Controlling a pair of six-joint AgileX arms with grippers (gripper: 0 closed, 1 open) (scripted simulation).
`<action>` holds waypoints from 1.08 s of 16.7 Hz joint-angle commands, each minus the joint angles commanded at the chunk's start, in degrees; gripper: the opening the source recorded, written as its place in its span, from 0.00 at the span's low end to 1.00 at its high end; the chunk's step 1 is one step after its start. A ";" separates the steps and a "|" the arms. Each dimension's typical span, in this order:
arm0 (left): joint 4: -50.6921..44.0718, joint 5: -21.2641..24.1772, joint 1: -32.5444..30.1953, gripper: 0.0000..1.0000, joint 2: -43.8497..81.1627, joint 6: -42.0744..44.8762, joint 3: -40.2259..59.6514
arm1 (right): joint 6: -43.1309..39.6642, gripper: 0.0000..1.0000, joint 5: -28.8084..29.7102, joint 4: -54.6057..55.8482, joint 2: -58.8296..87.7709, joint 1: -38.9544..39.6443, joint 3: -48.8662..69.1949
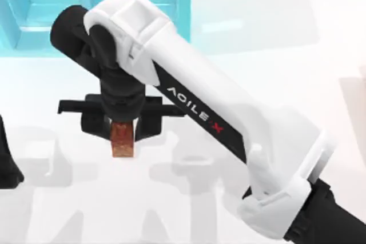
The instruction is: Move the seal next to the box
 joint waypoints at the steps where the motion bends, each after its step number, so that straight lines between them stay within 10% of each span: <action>1: 0.00 0.00 0.00 1.00 0.00 0.00 0.00 | -1.50 0.00 -0.01 1.66 -1.68 -1.17 -1.38; 18: 0.00 0.00 0.00 1.00 0.00 0.00 0.00 | -39.71 0.00 -3.89 18.27 -53.79 -37.92 -84.40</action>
